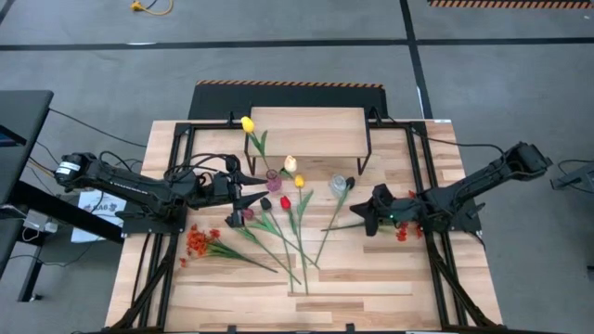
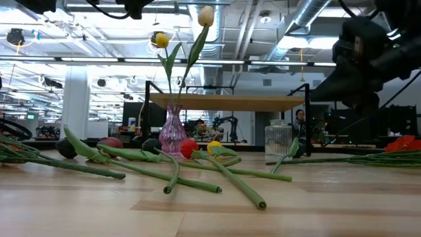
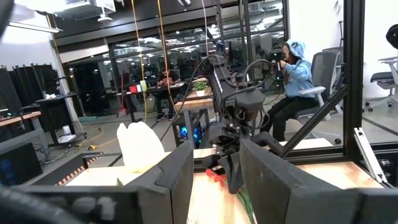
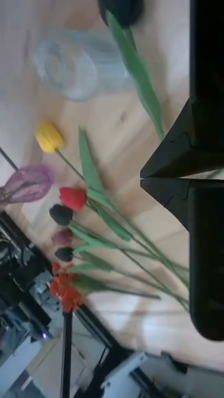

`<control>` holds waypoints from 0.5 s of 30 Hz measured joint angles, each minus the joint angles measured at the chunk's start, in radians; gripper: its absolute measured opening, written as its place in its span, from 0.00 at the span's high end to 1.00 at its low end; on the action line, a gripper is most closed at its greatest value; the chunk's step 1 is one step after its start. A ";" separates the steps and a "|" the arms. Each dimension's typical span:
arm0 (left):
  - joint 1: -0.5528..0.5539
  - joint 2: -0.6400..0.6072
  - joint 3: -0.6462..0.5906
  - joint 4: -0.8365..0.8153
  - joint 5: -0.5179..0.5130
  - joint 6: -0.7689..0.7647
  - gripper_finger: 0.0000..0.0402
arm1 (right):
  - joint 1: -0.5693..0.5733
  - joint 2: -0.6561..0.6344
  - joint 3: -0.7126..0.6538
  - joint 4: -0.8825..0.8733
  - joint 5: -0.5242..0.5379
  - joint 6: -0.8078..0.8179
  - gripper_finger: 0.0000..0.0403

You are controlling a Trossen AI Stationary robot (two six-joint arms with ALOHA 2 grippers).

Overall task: Pick and place flowers into a vace then onto a shelf
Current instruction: Put the top black tulip into the purple vase

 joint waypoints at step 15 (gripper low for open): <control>0.000 0.000 0.000 0.000 0.000 0.000 0.70 | -0.092 0.000 0.000 0.031 0.030 0.117 1.00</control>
